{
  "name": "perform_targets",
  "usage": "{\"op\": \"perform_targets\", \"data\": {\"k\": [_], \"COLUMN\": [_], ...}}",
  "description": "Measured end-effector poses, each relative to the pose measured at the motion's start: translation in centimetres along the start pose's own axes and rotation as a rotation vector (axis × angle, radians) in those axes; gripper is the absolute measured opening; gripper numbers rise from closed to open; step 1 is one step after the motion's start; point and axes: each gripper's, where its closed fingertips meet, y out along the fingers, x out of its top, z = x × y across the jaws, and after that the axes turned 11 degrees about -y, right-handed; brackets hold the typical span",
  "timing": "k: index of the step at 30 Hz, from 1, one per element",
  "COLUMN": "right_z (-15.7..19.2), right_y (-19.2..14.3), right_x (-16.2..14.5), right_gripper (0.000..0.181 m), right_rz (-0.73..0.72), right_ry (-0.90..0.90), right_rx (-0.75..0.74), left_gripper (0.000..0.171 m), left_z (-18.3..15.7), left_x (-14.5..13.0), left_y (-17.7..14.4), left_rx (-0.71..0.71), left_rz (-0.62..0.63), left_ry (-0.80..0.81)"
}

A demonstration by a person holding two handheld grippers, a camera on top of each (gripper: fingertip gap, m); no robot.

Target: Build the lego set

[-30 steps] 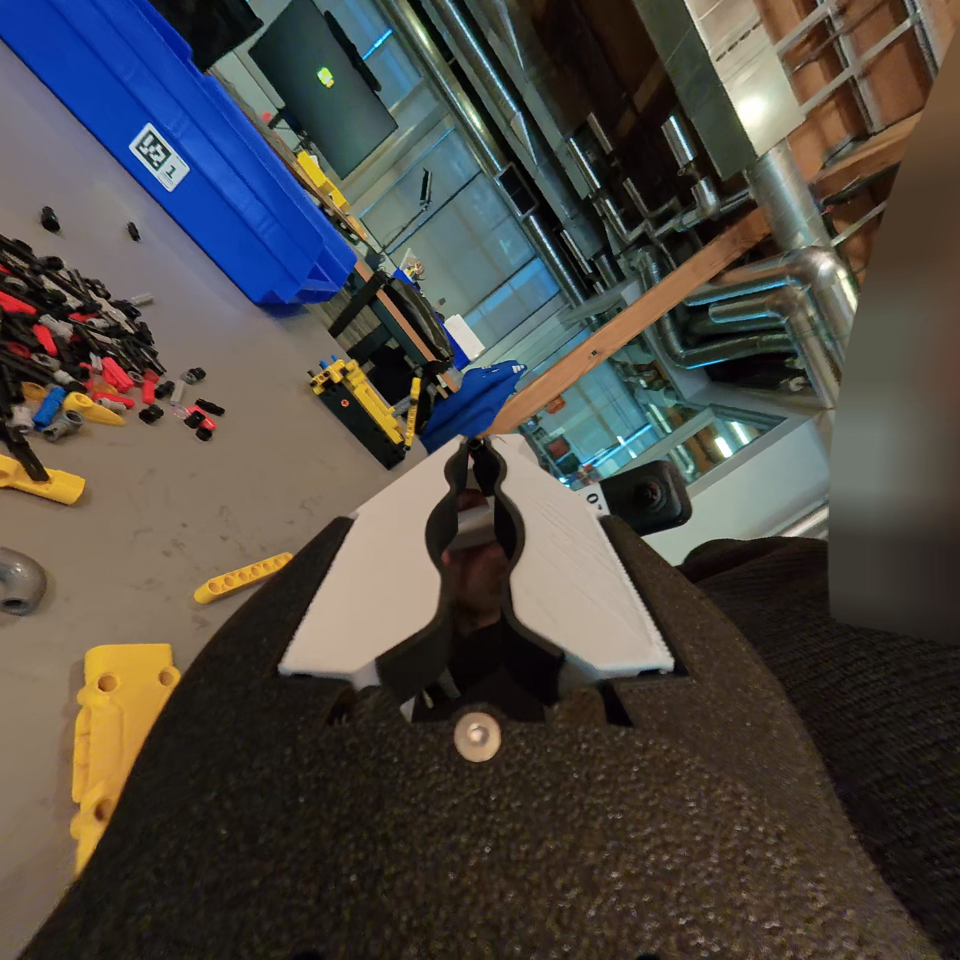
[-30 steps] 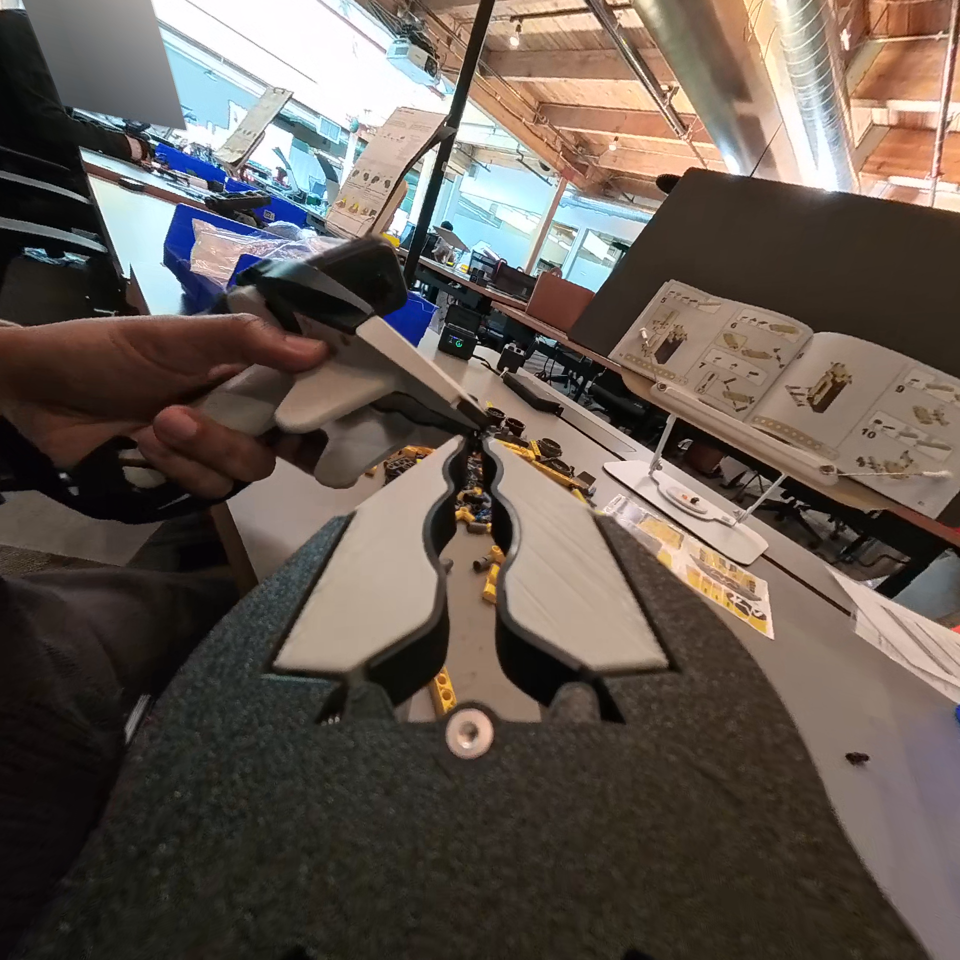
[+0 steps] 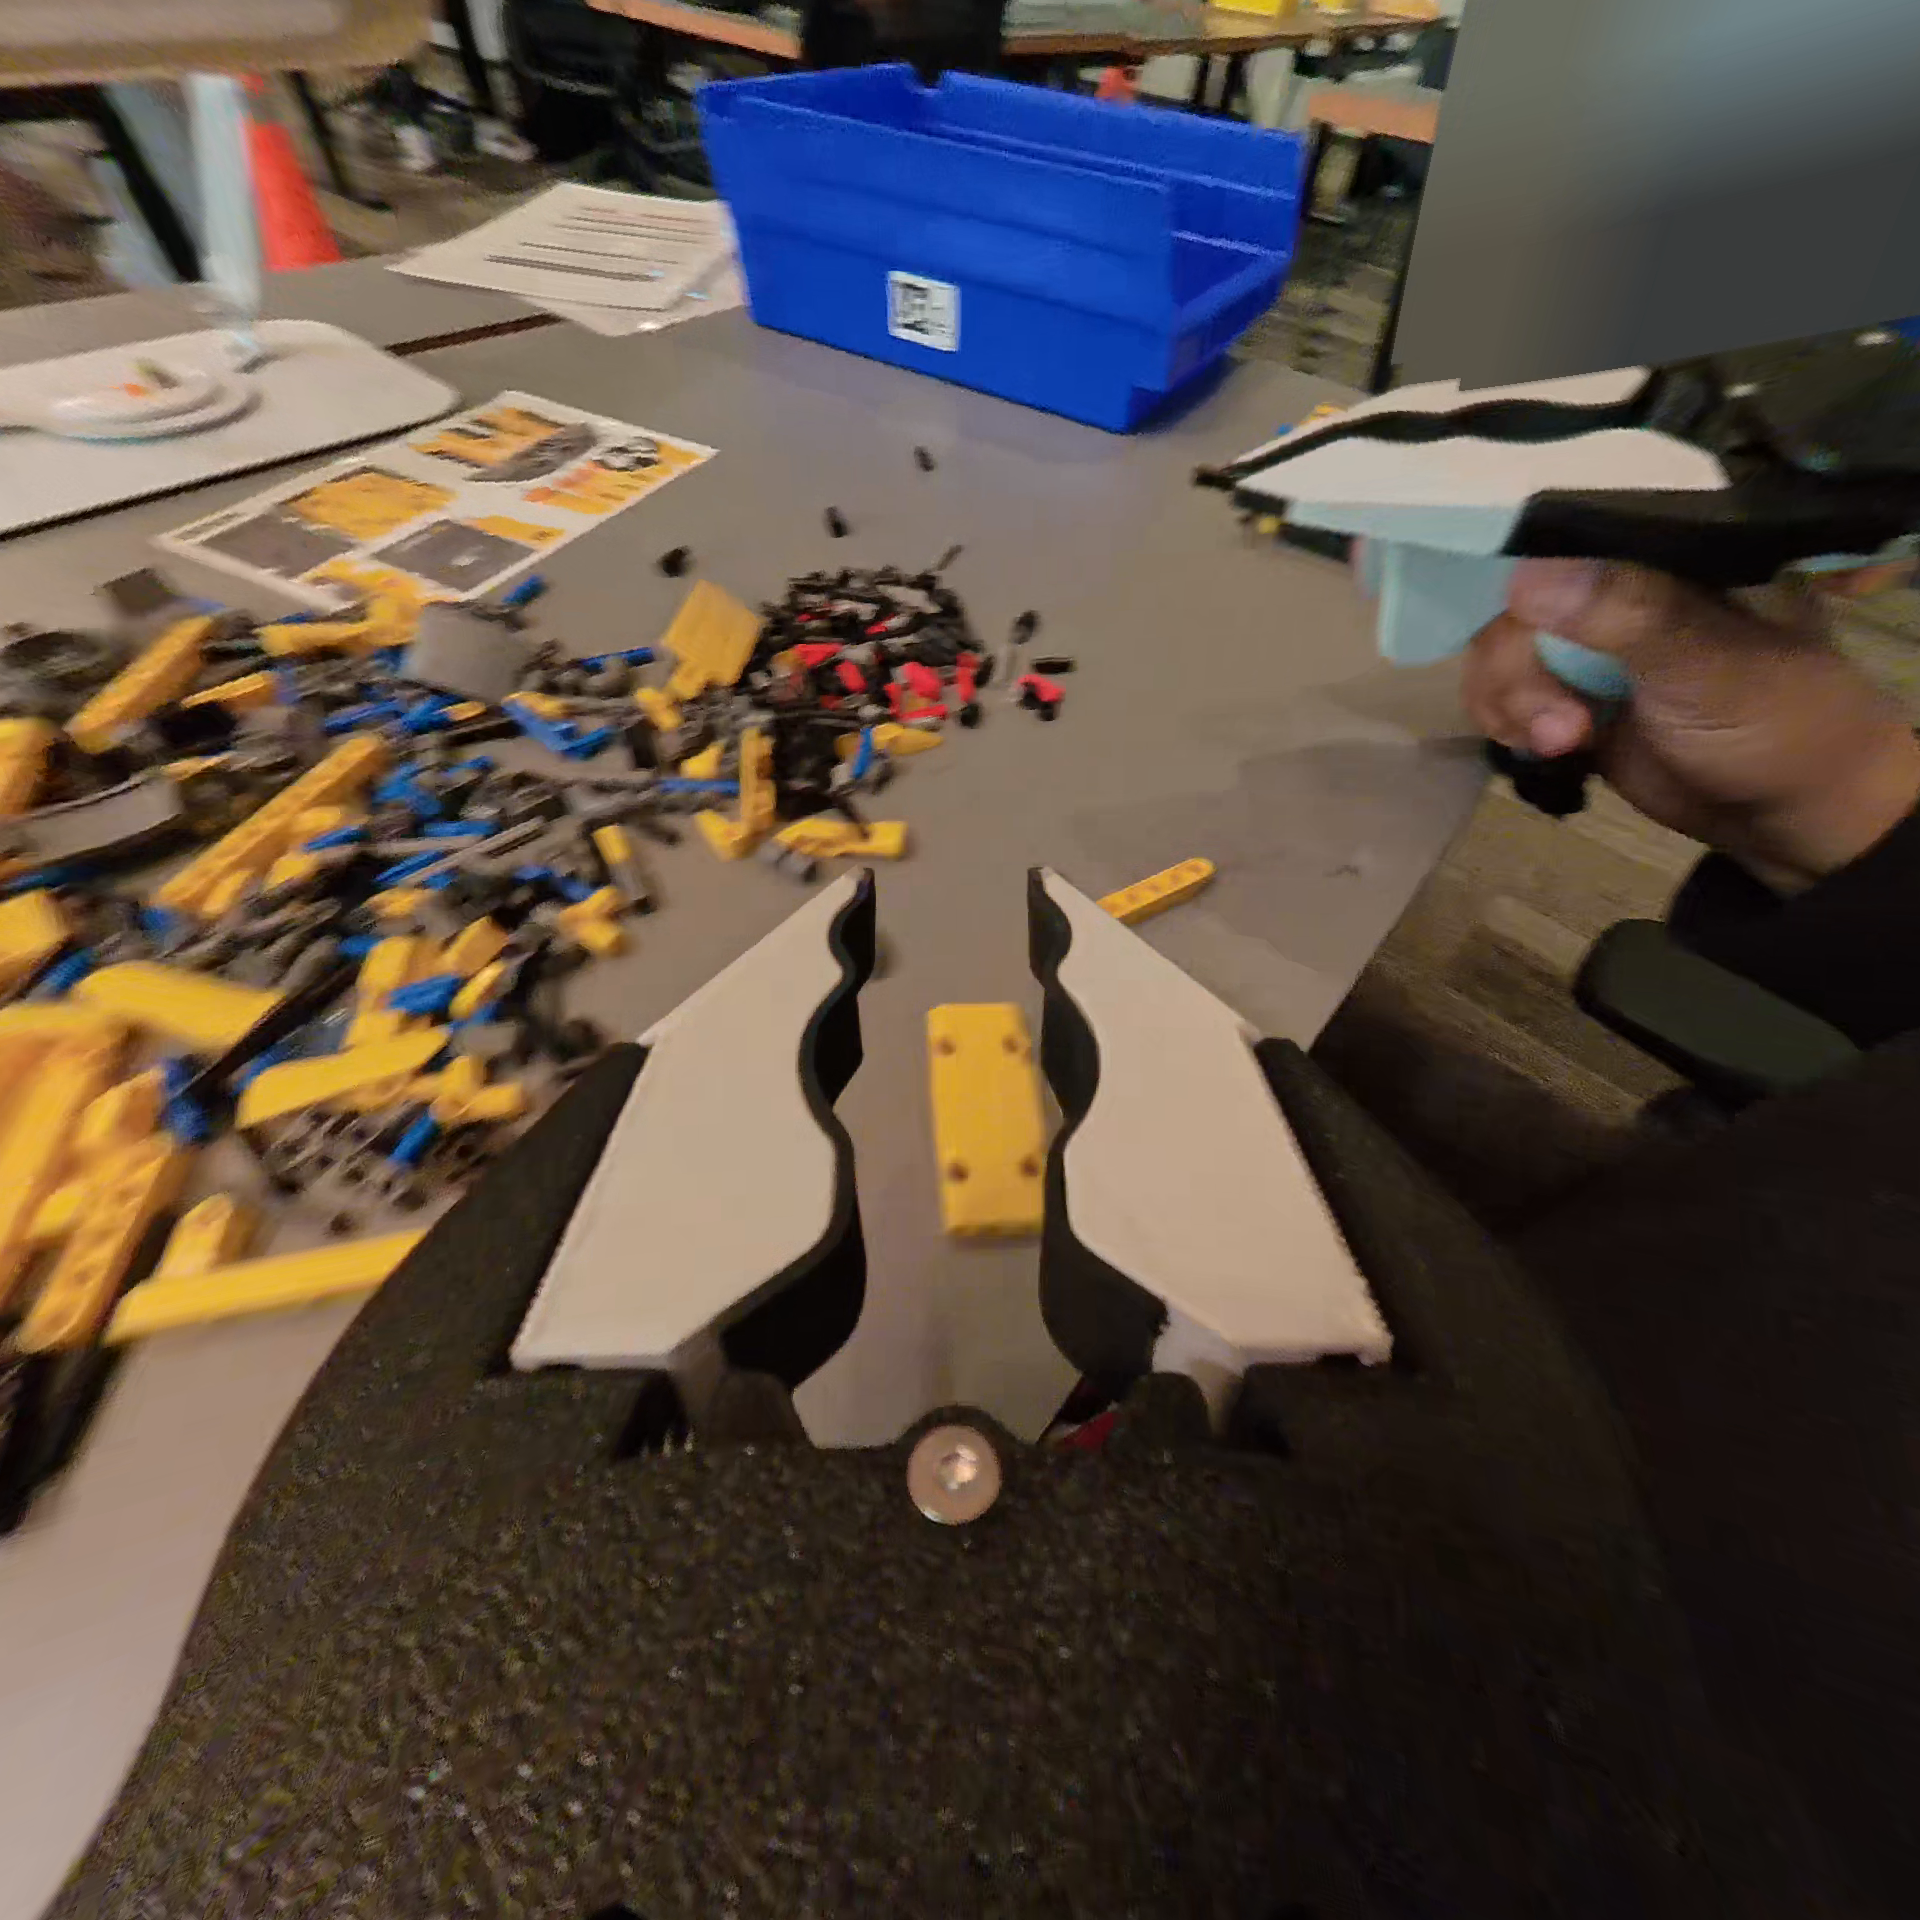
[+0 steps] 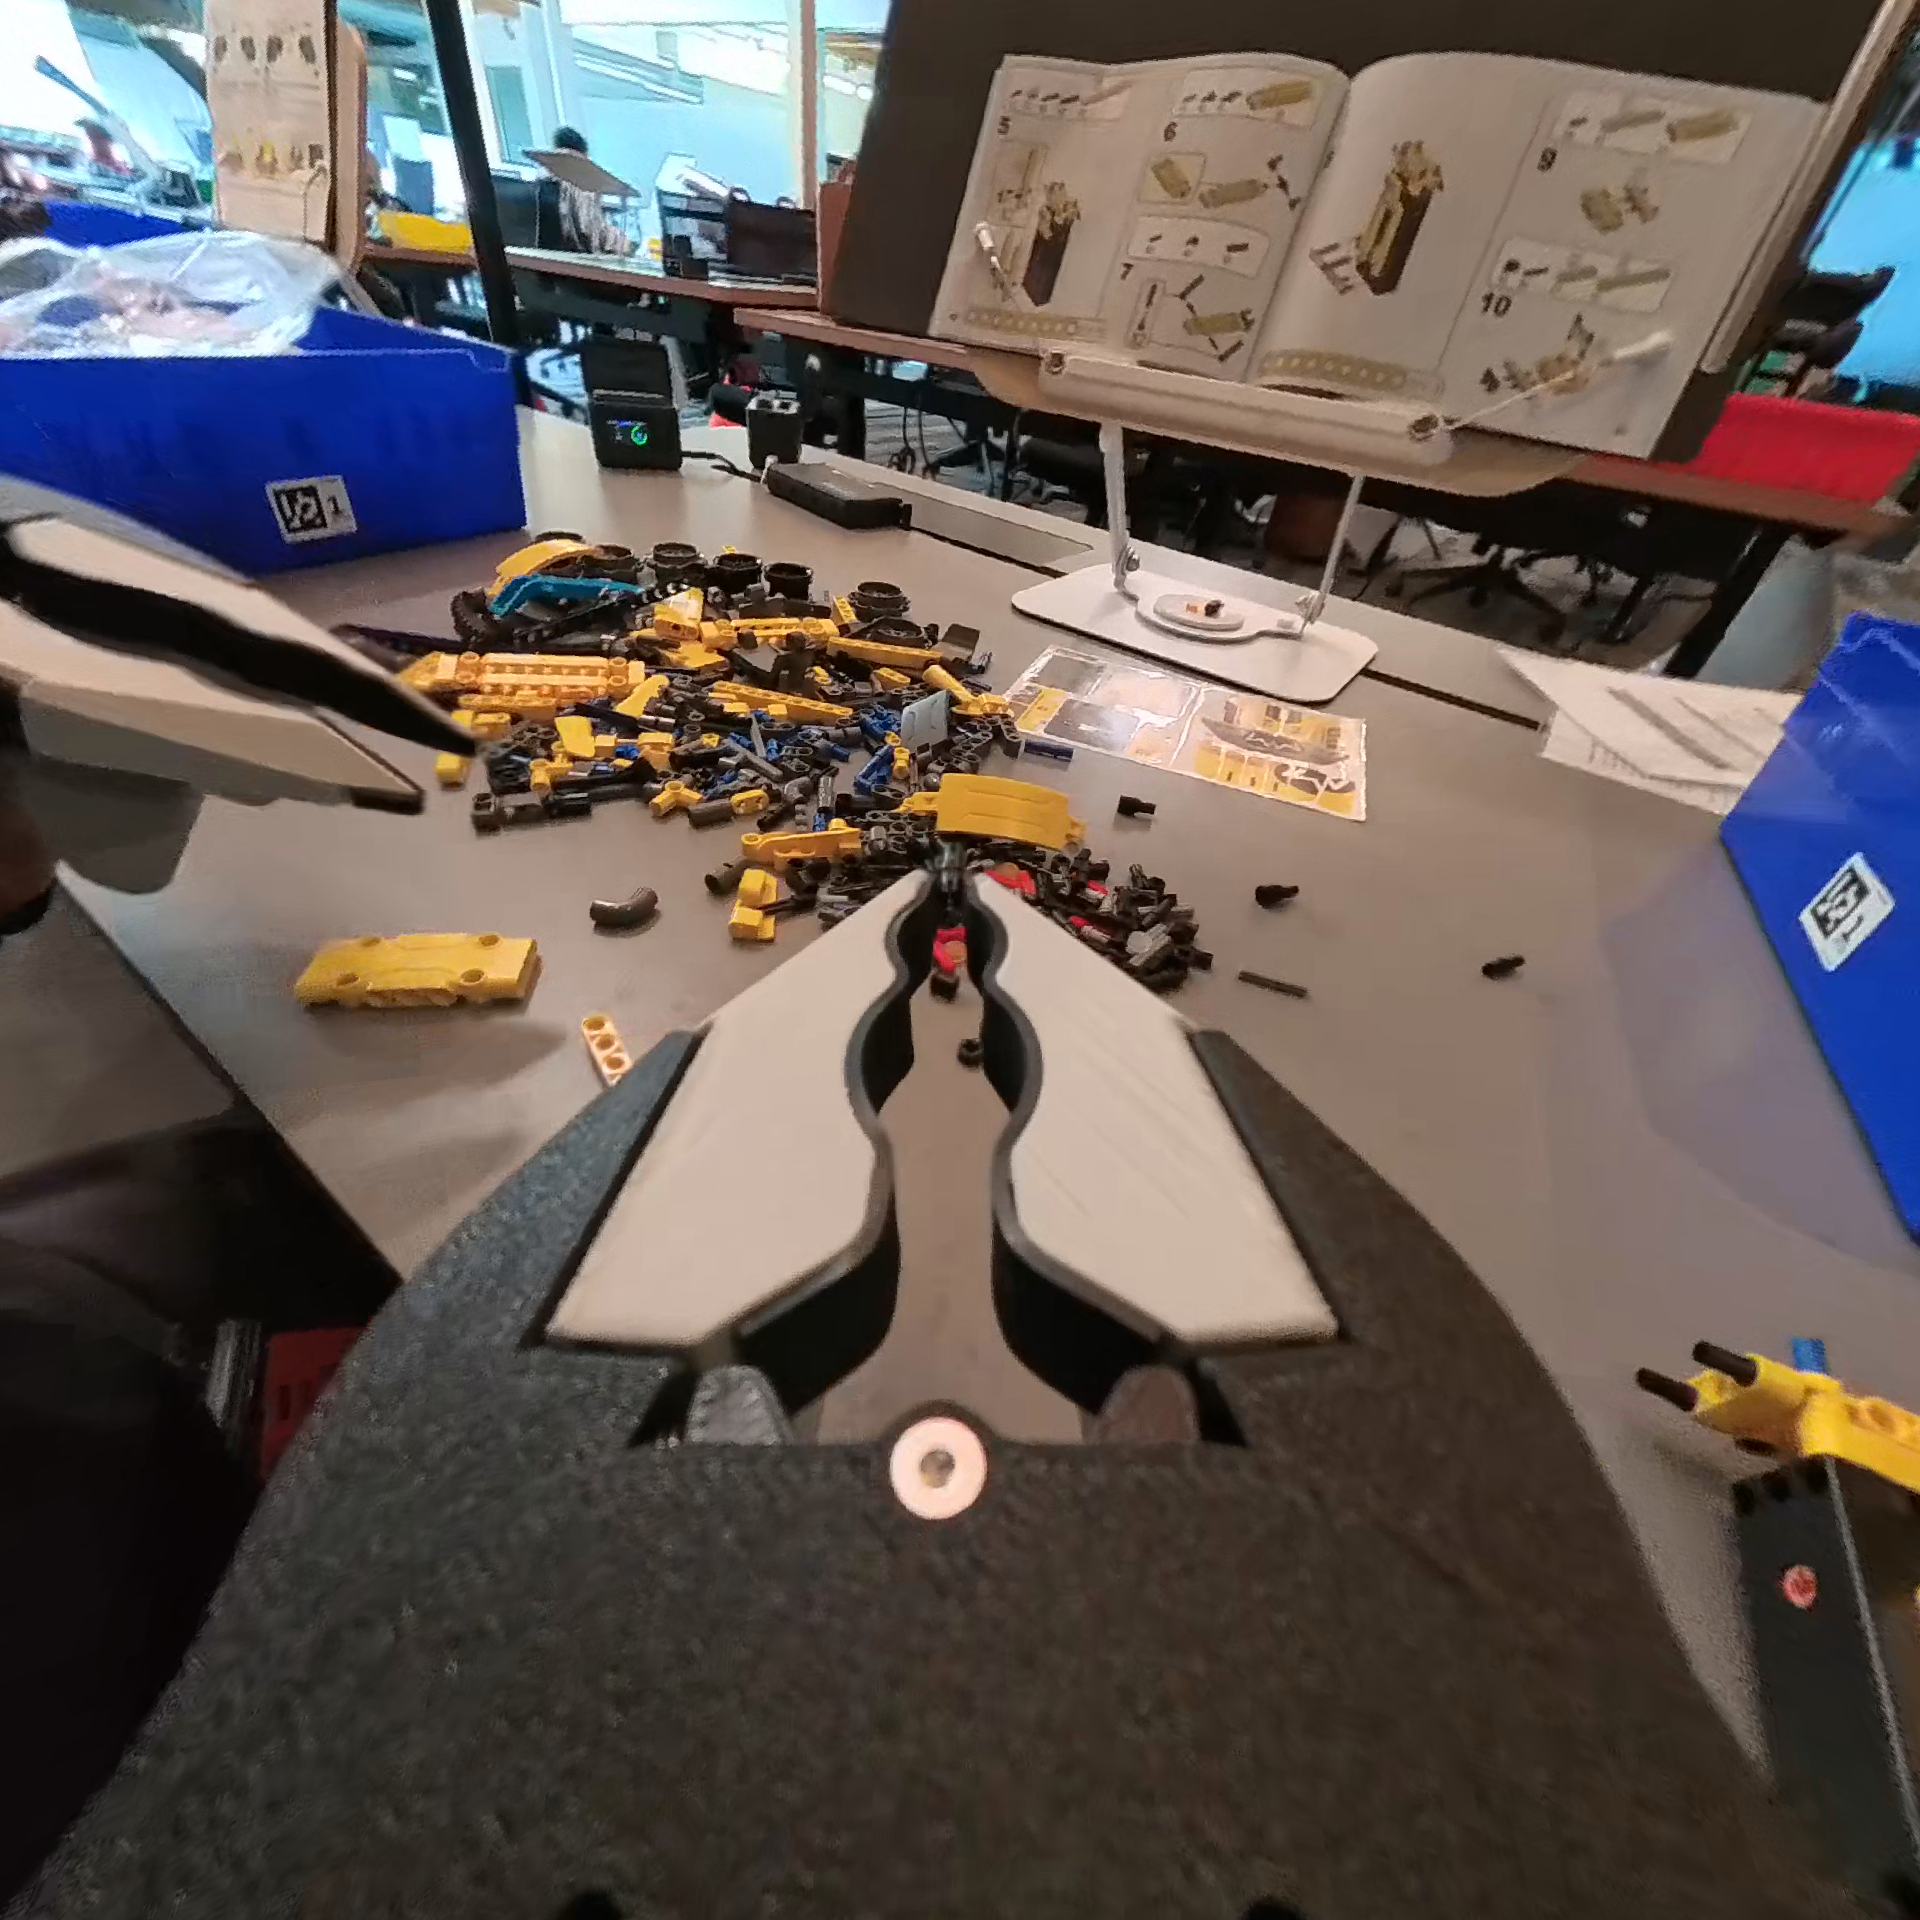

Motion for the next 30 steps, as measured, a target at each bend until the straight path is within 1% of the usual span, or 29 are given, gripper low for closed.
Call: {"op": "perform_targets", "data": {"k": [2,4,6,9,10,13,16,23,30], "right_z": [-0.3,0.0,0.6,1.2,1.4,1.5,1.1,0.2,0.5], "right_y": [0.1,0.4,0.8,1.3,1.4,1.6,1.5,1.2,1.3], "right_x": [-0.2,-0.5,-0.9,-1.5,-1.7,-1.9,-1.9,-1.5,-1.6], "right_gripper": [0.004,0.004,0.004,0.004,0.004,0.004,0.004,0.004,0.004], "right_rz": [0.009,0.035,0.077,0.128,0.142,0.162,0.158,0.113,0.123], "right_ry": [0.024,0.012,-0.028,-0.098,-0.116,-0.134,-0.093,0.021,0.025], "right_rx": [-0.002,0.010,0.022,0.025,0.023,0.018,0.022,0.029,0.053], "left_gripper": [0.024,0.023,0.022,0.022,0.022,0.020,0.018,0.017,0.017], "left_z": [2.3,4.2,5.3,6.2,6.4,6.0,6.0,5.9,5.9], "left_x": [-0.3,-0.7,-0.9,-1.4,-1.6,-1.2,-1.4,-1.0,-1.0], "left_y": [-1.4,-2.4,-3.1,-3.1,-3.0,-3.1,-2.9,-3.0,-2.9], "left_rx": [0.098,0.161,0.180,0.181,0.180,0.162,0.140,0.075,0.063], "left_rz": [-0.017,-0.028,-0.040,-0.052,-0.050,-0.083,-0.063,-0.084,-0.084], "left_ry": [-0.013,-0.018,-0.036,-0.048,-0.054,-0.027,-0.046,-0.121,-0.131]}}
